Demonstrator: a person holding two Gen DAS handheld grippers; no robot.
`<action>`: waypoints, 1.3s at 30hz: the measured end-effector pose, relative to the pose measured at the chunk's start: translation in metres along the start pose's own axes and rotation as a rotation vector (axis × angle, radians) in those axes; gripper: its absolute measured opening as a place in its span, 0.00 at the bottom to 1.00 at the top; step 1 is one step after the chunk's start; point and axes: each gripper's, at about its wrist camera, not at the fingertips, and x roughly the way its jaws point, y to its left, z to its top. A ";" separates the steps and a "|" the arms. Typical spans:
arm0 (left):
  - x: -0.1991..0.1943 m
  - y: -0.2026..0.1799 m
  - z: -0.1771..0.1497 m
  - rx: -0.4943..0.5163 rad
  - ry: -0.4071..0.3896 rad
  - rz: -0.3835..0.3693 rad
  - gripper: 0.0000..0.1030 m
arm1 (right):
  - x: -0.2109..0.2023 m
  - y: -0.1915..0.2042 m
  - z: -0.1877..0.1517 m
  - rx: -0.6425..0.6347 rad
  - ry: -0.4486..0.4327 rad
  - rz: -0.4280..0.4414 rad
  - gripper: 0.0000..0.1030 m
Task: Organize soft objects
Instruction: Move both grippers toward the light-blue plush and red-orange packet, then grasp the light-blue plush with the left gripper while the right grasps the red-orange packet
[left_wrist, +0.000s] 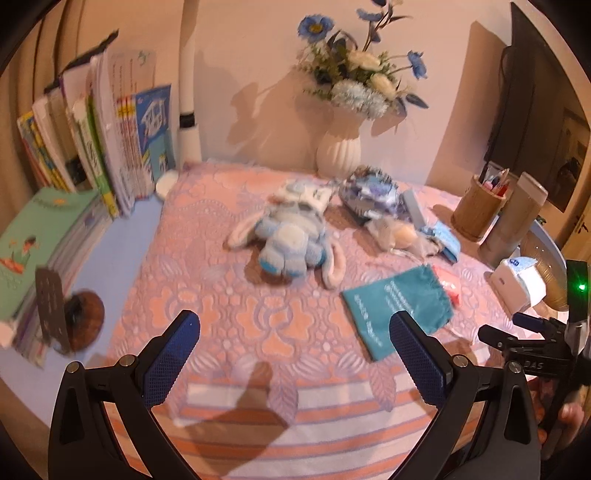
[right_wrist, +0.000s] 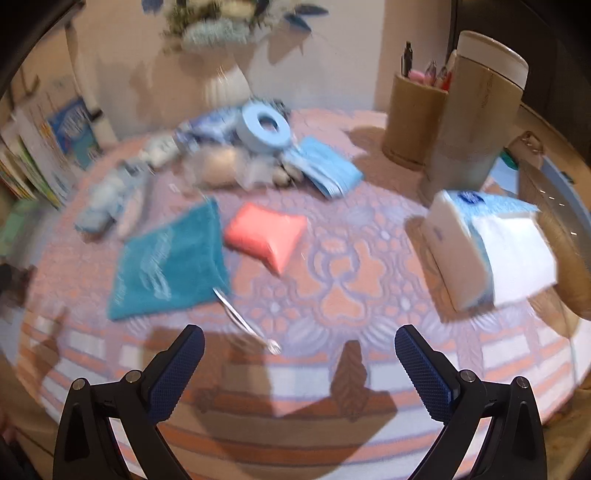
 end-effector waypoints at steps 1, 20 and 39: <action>-0.001 -0.001 0.006 0.015 -0.008 0.004 0.99 | 0.001 -0.002 0.002 -0.015 -0.008 -0.009 1.00; 0.145 -0.004 0.064 0.150 0.221 -0.115 0.87 | 0.056 0.025 0.055 -0.568 0.039 0.057 0.73; 0.162 0.002 0.060 0.162 0.214 -0.082 0.44 | 0.080 0.023 0.056 -0.517 0.080 0.186 0.36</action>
